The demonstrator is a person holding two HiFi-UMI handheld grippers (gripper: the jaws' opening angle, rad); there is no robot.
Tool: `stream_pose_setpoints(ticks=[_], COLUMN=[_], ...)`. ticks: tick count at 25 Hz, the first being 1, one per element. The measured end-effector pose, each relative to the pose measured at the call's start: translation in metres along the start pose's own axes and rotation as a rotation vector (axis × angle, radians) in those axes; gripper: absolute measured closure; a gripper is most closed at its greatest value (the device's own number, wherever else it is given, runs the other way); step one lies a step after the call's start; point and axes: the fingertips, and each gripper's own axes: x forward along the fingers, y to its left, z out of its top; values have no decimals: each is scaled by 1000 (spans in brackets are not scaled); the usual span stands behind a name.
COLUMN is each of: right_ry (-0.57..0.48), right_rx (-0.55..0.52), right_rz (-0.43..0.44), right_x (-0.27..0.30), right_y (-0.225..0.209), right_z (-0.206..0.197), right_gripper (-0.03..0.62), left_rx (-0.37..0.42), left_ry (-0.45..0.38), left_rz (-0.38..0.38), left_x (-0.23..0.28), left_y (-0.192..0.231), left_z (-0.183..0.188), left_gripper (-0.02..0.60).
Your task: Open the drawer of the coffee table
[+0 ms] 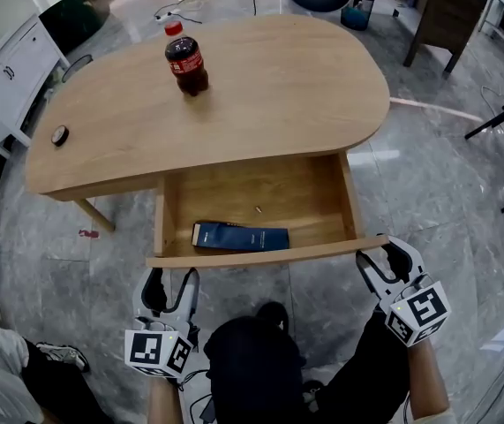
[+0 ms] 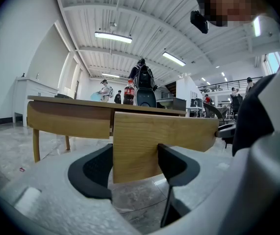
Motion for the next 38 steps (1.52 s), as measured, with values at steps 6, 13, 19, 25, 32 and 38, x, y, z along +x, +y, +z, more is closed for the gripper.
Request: stream_pose_setpoints(ticks=[6,13,19,25,32,38], right_ry=[6,13,3,14,14,15], right_rx=[-3,-3,20,20,13,9], right_rz=[-2,6,-22,-13,-10,-6], right_x=[-4,-7,-10,-11,-15,-14], right_y=[4,7,7,10,13,14], right_z=[-3,-9,-12,-16,-19,-23], right_gripper=[385,385,385,385,385,385], left_rx=[8,5,1,-2,-6,-8], left_ry=[6,14,21,32,37,44], left_rz=[-1,1,-5,8,12,15], left_x=[-5,-11,-9,-16,-20,-21], left_y=[0,-3,-6,-5,-8,-8], left_z=[-3,-8,-10,-14,-19,-23], left_gripper=[305,305,304,304,302,302])
